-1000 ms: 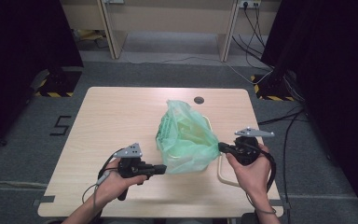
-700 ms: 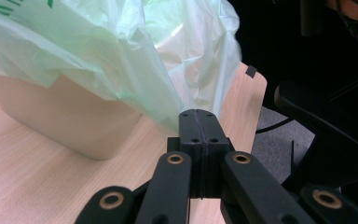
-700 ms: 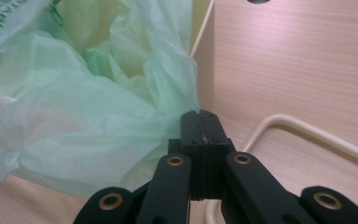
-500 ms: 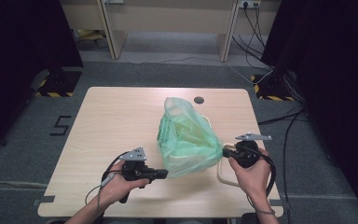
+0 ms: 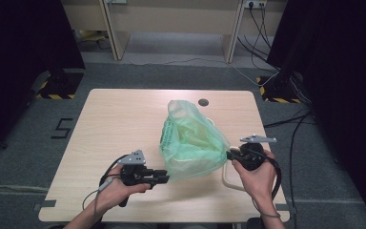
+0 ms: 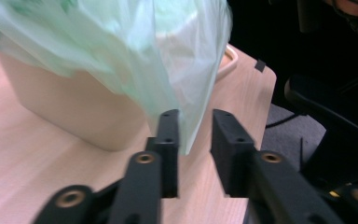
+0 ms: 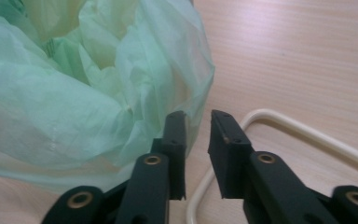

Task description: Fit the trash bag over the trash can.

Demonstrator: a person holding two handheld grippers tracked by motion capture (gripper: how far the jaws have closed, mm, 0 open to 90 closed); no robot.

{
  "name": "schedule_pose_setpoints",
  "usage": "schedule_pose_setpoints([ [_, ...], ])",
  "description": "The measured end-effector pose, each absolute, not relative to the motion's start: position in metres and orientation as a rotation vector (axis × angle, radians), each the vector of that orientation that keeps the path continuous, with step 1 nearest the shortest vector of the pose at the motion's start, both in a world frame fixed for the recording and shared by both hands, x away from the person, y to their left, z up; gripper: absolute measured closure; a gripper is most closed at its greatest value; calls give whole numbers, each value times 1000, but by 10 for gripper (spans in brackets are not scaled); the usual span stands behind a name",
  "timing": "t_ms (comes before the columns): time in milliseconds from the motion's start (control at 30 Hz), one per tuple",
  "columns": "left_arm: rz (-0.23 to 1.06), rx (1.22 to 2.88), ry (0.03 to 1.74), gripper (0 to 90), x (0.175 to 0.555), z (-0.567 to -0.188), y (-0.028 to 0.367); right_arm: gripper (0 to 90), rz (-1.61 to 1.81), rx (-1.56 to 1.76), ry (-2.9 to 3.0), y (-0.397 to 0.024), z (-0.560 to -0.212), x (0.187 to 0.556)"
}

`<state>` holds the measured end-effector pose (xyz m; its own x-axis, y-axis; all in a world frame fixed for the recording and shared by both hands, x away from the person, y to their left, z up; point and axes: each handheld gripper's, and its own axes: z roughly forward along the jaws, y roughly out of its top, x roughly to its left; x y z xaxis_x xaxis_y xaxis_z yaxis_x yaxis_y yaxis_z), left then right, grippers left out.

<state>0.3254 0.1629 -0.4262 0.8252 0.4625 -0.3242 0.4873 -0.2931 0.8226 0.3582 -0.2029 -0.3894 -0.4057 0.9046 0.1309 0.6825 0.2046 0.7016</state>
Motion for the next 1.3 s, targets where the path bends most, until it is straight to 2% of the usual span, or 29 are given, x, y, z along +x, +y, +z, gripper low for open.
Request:
schedule_pose_setpoints([
  [200, 45, 1882, 750, 544, 328, -413, 180, 608, 1083, 1456, 2127, -209, -373, 353],
  [400, 167, 1846, 735, 403, 347, -392, 180, 552, 1141, 1401, 2106, -205, -356, 364],
  [600, 223, 1885, 710, 354, 366, -382, 161, 529, 1148, 1342, 2147, -187, -348, 387],
  [767, 253, 1964, 700, 353, 378, -383, 145, 525, 1111, 1325, 2207, -173, -351, 407],
  [933, 260, 2008, 711, 429, 380, -387, 140, 620, 1068, 1313, 2239, -168, -358, 421],
  [1167, 264, 2023, 727, 695, 383, -387, 145, 843, 1059, 1301, 2243, -168, -358, 423],
  [1300, 248, 1998, 754, 843, 386, -387, 149, 898, 1061, 1308, 2245, -169, -356, 424],
])
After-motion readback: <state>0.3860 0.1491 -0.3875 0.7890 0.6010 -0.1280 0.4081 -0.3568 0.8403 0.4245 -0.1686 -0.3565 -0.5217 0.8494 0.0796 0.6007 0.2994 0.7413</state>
